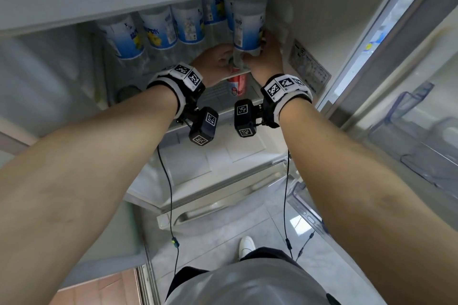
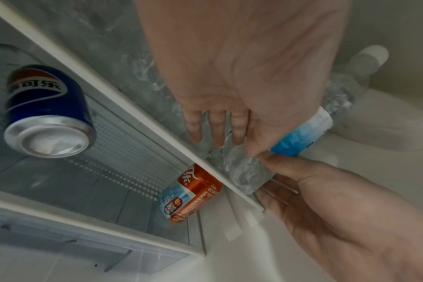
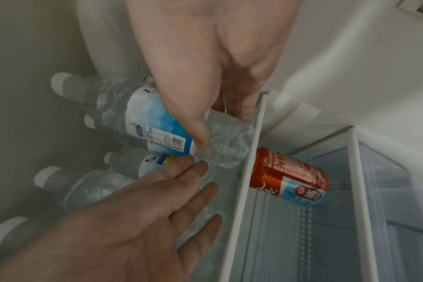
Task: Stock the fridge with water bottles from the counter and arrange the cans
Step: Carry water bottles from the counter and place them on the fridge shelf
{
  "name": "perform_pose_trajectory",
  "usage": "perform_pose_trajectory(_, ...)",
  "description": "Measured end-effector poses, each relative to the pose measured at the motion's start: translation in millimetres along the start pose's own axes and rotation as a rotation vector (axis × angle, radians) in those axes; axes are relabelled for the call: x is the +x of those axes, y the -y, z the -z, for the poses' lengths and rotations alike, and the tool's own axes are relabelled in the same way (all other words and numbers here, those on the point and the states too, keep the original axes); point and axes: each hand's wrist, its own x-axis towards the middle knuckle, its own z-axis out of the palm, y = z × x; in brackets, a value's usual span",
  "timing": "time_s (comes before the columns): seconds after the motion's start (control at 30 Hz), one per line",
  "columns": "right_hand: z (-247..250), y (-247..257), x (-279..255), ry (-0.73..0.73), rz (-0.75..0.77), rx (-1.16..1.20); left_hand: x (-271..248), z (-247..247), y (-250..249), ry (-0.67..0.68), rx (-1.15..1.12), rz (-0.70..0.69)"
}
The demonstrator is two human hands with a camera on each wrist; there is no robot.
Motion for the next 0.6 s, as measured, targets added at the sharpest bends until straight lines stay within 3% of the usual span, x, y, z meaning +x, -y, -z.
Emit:
perform_pose_trajectory(0.3,-3,-6,2,-0.009,-0.021,-0.041,-10,0,-5,0.019,0.028,-0.037)
perform_pose_trajectory(0.6,5,-10,-20,-0.076,-0.076,-0.065,-23,3,2,-0.064,0.165,-0.032)
